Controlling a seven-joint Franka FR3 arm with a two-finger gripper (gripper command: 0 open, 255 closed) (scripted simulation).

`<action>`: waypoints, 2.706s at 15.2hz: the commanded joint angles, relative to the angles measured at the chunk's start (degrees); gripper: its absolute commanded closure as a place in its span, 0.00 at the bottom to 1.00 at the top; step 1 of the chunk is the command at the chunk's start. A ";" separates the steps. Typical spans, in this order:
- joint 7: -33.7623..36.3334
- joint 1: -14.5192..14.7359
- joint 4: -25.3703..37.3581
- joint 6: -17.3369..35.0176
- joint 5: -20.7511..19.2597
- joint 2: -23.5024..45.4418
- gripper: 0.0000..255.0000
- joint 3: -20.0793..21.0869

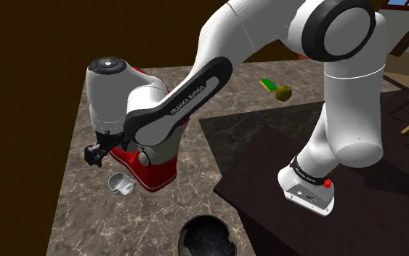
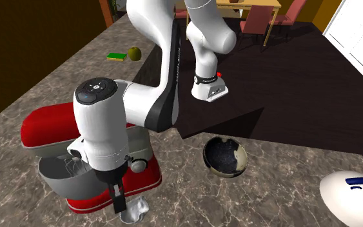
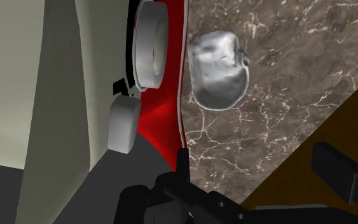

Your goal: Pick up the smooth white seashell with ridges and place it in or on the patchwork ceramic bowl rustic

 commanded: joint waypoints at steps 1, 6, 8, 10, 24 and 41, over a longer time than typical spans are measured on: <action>0.57 1.38 1.22 -0.92 -1.44 1.50 0.00 -0.65; 2.27 8.09 7.36 -5.51 -7.36 9.03 0.00 -2.91; 2.52 10.56 9.76 -7.32 -9.27 12.06 0.00 -3.70; 2.57 11.82 10.98 -8.23 -10.14 13.61 0.00 -4.12; 15.62 18.60 11.75 -12.71 -10.97 13.52 0.00 -7.64; 16.93 18.74 12.76 -9.84 -12.40 17.91 1.00 -8.69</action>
